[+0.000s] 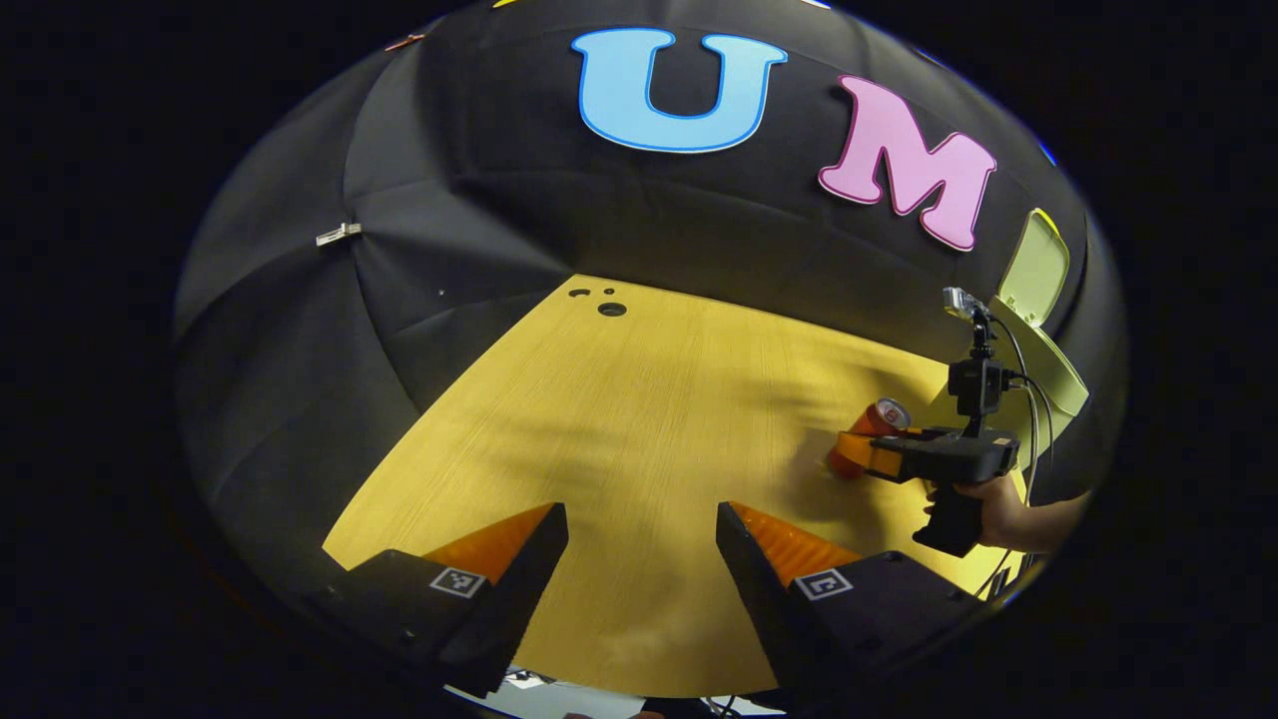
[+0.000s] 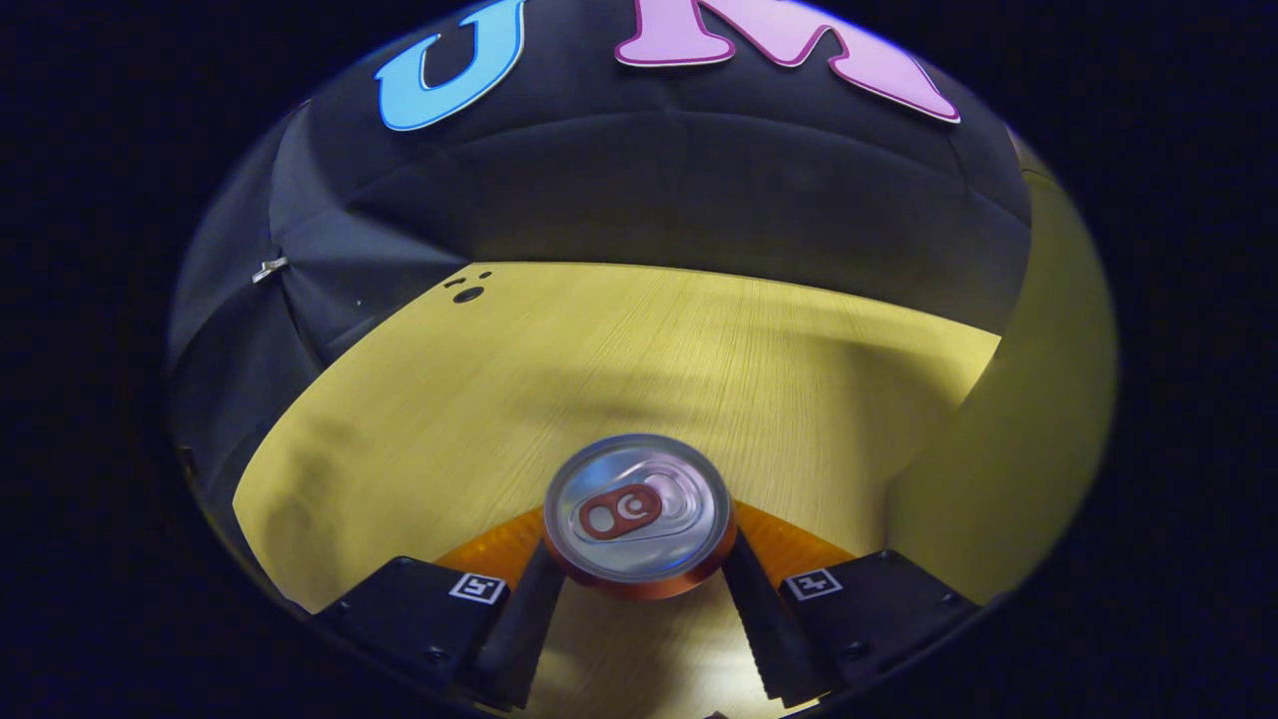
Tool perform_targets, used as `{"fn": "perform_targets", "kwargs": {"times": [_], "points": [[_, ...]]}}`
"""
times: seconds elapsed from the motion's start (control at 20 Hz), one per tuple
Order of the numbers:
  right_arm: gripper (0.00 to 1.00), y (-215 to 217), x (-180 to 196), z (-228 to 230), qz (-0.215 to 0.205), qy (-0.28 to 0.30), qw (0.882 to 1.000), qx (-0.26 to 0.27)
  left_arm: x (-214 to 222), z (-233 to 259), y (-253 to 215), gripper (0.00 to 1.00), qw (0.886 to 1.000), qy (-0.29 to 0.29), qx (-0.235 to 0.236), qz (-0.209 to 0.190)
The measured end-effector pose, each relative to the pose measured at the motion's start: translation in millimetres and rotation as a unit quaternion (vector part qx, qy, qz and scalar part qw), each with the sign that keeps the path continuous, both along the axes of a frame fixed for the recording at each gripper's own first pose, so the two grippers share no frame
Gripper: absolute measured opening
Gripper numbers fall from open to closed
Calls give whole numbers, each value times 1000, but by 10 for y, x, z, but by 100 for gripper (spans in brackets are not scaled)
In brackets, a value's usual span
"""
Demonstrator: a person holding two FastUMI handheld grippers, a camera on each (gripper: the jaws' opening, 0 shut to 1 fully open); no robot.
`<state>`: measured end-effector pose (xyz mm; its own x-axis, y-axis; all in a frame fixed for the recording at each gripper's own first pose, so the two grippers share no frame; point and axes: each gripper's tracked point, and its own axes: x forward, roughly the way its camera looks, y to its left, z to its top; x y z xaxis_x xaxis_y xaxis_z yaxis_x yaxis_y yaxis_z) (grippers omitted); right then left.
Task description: Press the lid of the desktop garbage bin to open it, pick up the crumpled paper on the desktop and throw it into the bin, then pick up the pop can on the desktop and drop it into the bin, and finally close the garbage bin lid.
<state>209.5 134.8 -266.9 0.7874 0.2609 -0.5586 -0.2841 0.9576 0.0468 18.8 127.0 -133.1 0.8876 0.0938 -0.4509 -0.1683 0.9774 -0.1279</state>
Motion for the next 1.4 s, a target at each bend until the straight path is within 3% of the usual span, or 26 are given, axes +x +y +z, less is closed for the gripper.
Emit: {"fn": "perform_targets", "kwargs": {"times": [0.45, 0.9, 1.4], "points": [[83, 6, -84, 299, 14, -24, 1000, -3, -34, 48, -73, 96, 1000, -11, 9, -7], [83, 44, -509, 873, 40, -73, 996, -27, -54, 100, -159, 96, 999, -31, 11, -34], [83, -37, -972, 1597, 35, -120, 992, -7, -44, 38, -312, 96, 996, -45, 8, -73]]}}
